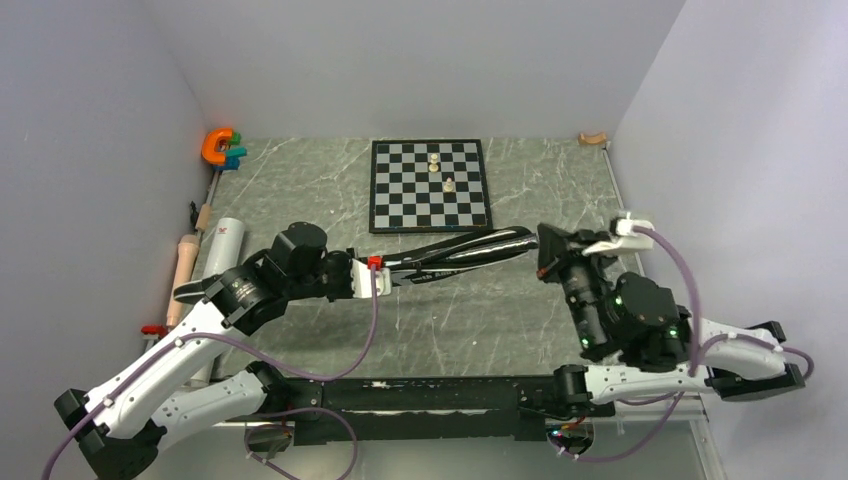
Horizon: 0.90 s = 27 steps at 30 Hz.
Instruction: Pack up the badminton gear
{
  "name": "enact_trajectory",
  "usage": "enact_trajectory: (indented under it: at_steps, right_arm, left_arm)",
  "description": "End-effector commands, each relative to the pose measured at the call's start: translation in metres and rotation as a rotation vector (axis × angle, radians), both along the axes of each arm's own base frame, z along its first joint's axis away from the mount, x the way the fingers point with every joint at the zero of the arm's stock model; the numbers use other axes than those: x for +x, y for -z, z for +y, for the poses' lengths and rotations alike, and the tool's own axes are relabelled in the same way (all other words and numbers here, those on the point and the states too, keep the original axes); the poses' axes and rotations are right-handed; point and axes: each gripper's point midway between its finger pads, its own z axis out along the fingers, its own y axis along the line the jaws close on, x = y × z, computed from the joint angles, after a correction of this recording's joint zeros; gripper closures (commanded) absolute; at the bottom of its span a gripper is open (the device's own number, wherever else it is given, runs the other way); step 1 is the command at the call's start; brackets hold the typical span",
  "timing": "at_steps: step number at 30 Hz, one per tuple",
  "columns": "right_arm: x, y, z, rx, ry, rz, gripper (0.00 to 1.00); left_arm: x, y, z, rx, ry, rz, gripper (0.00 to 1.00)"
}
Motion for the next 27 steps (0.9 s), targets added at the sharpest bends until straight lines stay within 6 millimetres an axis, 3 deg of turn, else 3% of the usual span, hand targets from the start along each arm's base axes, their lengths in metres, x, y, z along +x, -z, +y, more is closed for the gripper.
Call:
enact_trajectory:
  at_steps: [1,2,3,4,6,8,11,13,20,27]
  right_arm:
    - [0.029,-0.07,0.03,-0.023,0.006,-0.098,0.88]
    - [0.052,-0.067,0.04,-0.072,-0.008,-0.048,0.86]
    - [0.073,-0.05,0.043,-0.137,-0.031,0.05,0.86]
    - [0.093,-0.051,0.041,-0.112,-0.038,0.096,0.87]
    - [0.108,-0.058,0.03,-0.054,-0.052,0.068,0.86]
    - [0.107,-0.07,0.019,0.009,-0.073,-0.001,0.84]
    - [0.105,-0.068,0.005,0.073,-0.103,0.011,0.93]
    - [0.101,-0.053,-0.002,0.124,-0.134,0.048,1.0]
    - [0.102,0.021,-0.015,0.27,-0.235,0.246,1.0]
    - [0.096,0.065,-0.032,0.468,-0.312,0.3,1.0]
  left_arm:
    - [0.005,-0.052,-0.01,-0.111,0.036,-0.122,1.0]
    - [0.005,-0.052,-0.011,-0.11,0.042,-0.119,1.0]
    - [0.005,-0.05,-0.011,-0.104,0.047,-0.115,1.0]
    - [0.005,-0.05,-0.011,-0.101,0.048,-0.114,1.0]
    - [0.005,-0.05,-0.01,-0.097,0.046,-0.116,1.0]
    - [0.006,-0.049,-0.009,-0.095,0.042,-0.117,1.0]
    - [0.006,-0.049,-0.009,-0.1,0.042,-0.102,1.0]
    - [0.005,-0.049,-0.01,-0.104,0.046,-0.1,1.0]
    - [0.004,-0.043,-0.009,-0.1,0.051,-0.091,1.0]
    - [0.01,-0.04,-0.009,-0.1,0.025,-0.085,1.0]
